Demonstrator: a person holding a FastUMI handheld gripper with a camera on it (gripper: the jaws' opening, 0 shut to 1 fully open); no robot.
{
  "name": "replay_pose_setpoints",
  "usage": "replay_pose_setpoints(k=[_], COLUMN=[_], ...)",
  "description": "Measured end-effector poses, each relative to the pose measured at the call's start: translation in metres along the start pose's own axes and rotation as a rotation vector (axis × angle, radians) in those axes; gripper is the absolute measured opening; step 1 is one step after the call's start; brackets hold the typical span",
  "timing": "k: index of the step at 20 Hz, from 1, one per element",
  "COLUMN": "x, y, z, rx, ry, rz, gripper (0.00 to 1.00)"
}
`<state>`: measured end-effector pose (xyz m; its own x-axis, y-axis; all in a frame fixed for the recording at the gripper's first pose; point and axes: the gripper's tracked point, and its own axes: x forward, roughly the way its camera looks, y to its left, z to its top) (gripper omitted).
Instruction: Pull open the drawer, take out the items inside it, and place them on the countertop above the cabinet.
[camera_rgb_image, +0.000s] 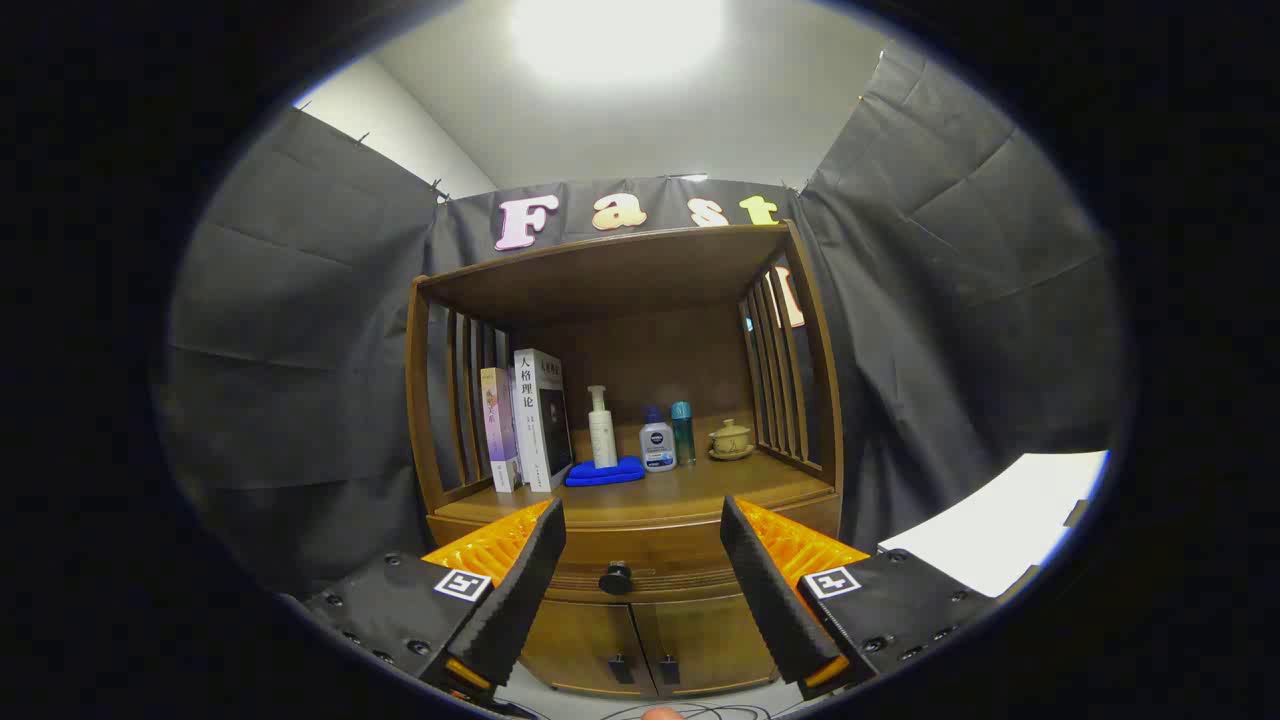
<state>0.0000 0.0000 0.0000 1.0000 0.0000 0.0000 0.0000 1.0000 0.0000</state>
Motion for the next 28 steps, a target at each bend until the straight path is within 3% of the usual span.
replay_pose_setpoints(k=[16, 28], x=[0.012, 0.078], y=[0.004, 0.008], z=[-0.01, -0.064], rx=[0.004, -0.025], ry=[0.016, 0.069], rz=[0.024, 0.055], gripper=[0.98, 0.98])
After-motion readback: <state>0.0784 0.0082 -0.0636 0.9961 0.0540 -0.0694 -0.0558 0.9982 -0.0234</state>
